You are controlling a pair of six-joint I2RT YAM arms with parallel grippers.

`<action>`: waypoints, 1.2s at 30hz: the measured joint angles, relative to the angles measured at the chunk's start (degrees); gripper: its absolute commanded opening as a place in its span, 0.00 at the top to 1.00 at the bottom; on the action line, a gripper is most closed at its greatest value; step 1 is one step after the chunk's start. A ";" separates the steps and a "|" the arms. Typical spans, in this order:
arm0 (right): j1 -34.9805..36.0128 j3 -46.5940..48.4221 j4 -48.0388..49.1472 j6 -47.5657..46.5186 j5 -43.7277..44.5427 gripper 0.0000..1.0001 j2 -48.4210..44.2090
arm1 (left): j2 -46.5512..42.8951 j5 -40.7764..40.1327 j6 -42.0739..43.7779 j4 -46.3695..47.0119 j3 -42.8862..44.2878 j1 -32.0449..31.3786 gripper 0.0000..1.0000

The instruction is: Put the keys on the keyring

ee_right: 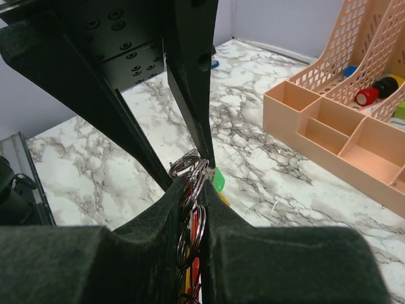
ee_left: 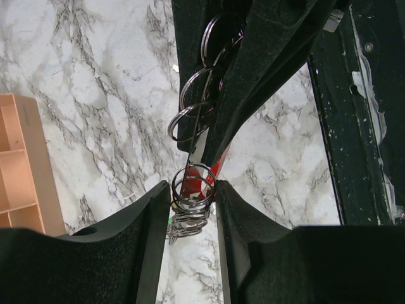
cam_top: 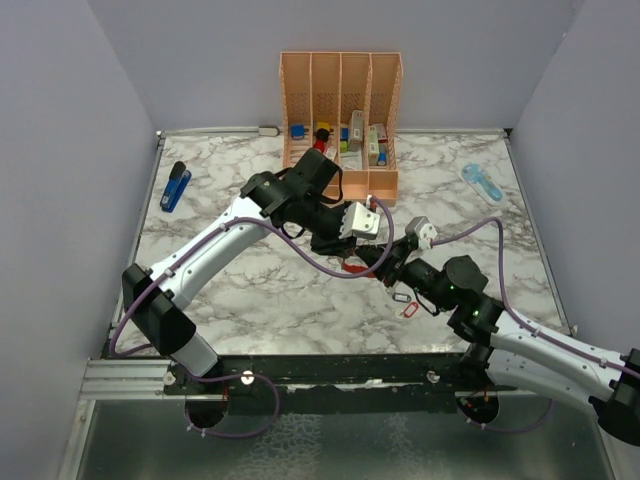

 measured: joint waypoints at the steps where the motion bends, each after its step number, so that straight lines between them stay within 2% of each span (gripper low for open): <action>1: 0.00 0.00 -0.11 0.04 0.00 0.95 0.00 | 0.00 -0.07 0.00 0.20 -0.17 0.00 0.66; 11: 0.00 0.00 -1.62 0.85 -0.02 0.95 -1.57 | 0.00 -0.09 1.18 0.37 -0.07 -0.07 0.82; 18: 0.00 0.00 -2.08 1.09 0.00 0.95 -2.16 | 0.00 0.26 2.03 -0.11 0.28 -0.26 0.82; 23: 0.00 0.00 -1.79 1.55 -0.02 0.95 -2.10 | 0.00 0.28 2.84 -1.46 1.88 -0.26 0.74; 29: 0.00 0.00 -1.44 2.10 -0.04 0.95 -2.03 | 0.11 0.24 3.15 -1.84 2.62 -0.26 0.70; 32: 0.00 0.00 -1.42 2.19 -0.07 0.95 -2.03 | 0.22 0.22 3.15 -1.90 2.93 -0.26 0.63; 36: 0.00 0.00 -2.01 2.56 -0.11 0.95 -1.84 | 0.24 0.20 2.97 -1.86 3.15 -0.26 0.58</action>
